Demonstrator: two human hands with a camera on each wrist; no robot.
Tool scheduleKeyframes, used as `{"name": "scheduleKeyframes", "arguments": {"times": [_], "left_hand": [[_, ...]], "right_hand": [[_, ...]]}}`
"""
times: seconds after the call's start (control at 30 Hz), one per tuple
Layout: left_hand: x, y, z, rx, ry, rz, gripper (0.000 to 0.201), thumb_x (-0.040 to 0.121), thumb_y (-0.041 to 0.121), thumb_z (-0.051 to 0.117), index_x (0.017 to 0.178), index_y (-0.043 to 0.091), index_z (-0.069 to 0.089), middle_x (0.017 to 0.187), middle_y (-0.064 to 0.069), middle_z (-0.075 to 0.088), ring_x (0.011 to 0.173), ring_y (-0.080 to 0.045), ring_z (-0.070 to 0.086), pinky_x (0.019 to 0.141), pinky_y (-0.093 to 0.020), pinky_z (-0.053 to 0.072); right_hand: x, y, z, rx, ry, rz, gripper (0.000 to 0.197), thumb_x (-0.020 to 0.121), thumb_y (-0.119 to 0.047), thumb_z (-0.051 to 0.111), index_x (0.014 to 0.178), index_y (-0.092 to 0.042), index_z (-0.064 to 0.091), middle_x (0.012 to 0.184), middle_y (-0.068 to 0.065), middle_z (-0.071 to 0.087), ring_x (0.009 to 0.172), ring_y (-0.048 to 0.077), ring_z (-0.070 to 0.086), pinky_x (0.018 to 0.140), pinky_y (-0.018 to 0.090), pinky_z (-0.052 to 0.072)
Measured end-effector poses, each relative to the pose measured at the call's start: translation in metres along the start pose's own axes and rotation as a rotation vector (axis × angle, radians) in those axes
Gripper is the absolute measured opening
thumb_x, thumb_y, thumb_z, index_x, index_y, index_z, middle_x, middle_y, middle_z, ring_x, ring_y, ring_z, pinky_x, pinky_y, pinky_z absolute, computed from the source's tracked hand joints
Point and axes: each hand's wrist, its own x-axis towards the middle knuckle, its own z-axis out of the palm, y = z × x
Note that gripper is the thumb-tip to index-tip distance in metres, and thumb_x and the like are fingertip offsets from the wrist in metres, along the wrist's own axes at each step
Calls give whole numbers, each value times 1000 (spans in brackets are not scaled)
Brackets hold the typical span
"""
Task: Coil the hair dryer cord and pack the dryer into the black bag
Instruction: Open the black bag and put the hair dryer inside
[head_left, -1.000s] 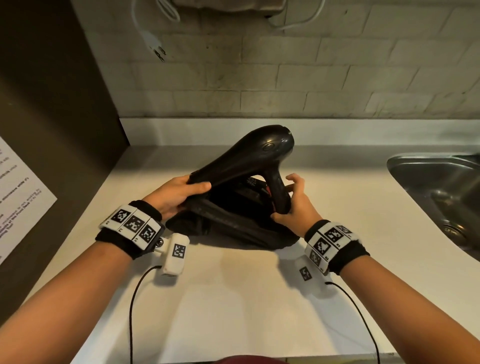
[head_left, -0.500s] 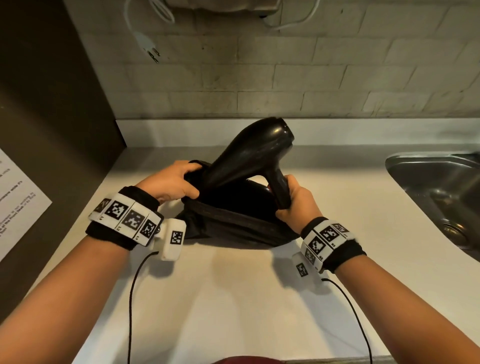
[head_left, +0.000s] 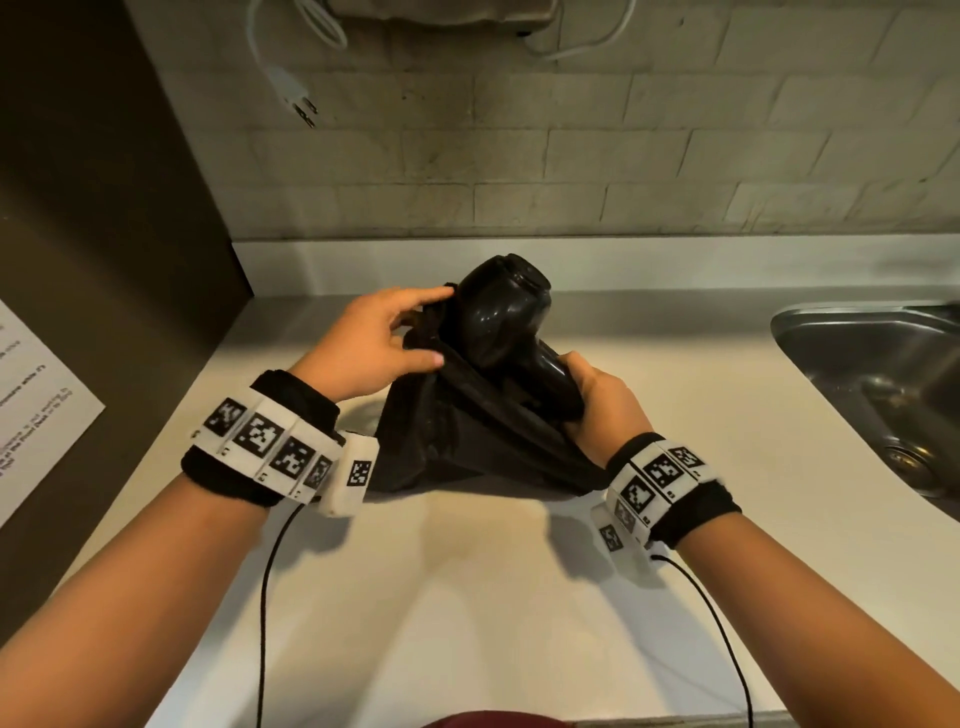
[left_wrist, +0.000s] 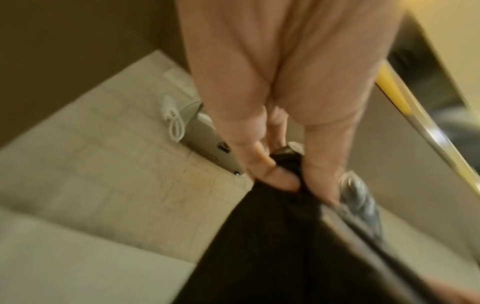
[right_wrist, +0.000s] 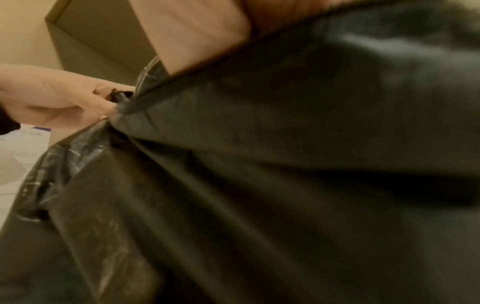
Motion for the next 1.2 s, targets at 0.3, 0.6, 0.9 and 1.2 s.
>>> {"name": "scheduleKeyframes", "arguments": {"times": [0.3,0.6,0.9,1.2], "left_hand": [[4,15,23,-204,117,253,34,88,1,50,113,23,56,106,10,62,99,15,55,94,-6,37],[0,13,13,104,-127,99,113,56,16,85,135,57,15,116,9,58,109,-4,55,85,4,35],[-5,9,-1,191,131,84,86,55,6,83,130,22,43,105,7,56,96,-6,54,73,9,32],[-8,-1,-9,229,166,-66,82,58,11,83,129,18,43,108,6,53,99,-8,51,83,-16,38]], "right_hand": [[-1,2,8,-314,-56,-141,53,82,-3,55,126,-27,41,117,4,59,102,30,59,91,44,49],[-6,0,9,-256,6,-205,46,77,-2,61,118,-20,51,115,5,60,104,29,54,89,43,48],[2,26,-21,-75,-213,344,33,74,-16,70,106,-14,59,108,11,56,103,26,53,84,29,43],[30,20,-53,332,195,106,37,83,9,46,65,-23,44,62,-3,48,54,5,48,50,13,41]]}}
